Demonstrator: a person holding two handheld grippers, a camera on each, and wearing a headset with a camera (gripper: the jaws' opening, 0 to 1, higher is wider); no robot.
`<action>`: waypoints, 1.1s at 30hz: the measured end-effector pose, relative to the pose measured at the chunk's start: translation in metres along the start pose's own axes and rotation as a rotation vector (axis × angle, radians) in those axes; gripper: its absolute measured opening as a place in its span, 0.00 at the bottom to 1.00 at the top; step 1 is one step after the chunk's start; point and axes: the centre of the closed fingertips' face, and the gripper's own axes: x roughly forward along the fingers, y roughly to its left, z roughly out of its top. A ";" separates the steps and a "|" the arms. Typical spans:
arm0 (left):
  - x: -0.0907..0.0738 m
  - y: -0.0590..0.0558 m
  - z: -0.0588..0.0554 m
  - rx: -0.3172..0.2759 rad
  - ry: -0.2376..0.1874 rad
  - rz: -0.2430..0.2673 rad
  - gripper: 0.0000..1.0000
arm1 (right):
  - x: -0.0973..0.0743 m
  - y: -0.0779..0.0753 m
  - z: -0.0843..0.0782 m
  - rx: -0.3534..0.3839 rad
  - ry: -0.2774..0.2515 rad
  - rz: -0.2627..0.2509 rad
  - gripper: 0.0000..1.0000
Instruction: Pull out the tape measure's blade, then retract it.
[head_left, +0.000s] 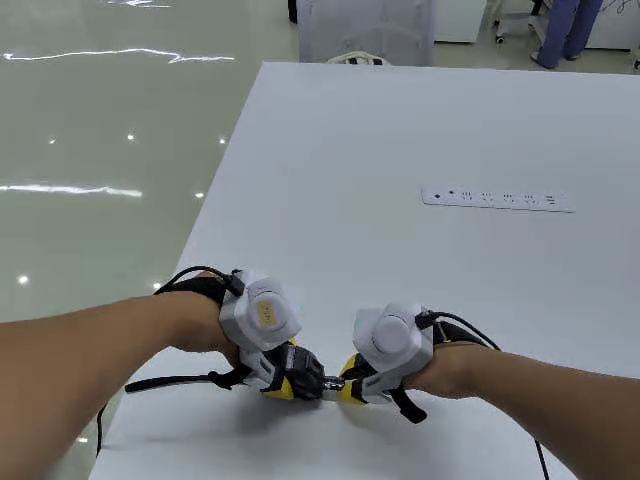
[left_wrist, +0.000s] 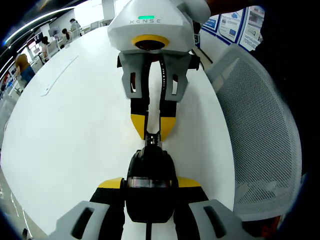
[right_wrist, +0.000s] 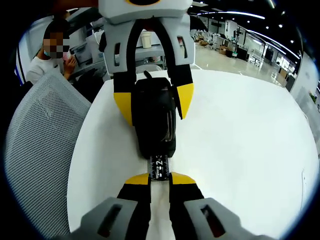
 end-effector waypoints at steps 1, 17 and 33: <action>0.000 0.000 0.000 -0.001 0.000 0.000 0.34 | 0.000 0.000 0.000 0.000 0.002 0.001 0.12; 0.000 0.001 0.000 -0.007 0.000 -0.002 0.34 | -0.008 -0.002 -0.010 0.003 0.043 0.003 0.12; 0.000 0.001 -0.001 -0.016 0.009 -0.006 0.34 | -0.014 -0.004 -0.016 0.005 0.063 -0.002 0.12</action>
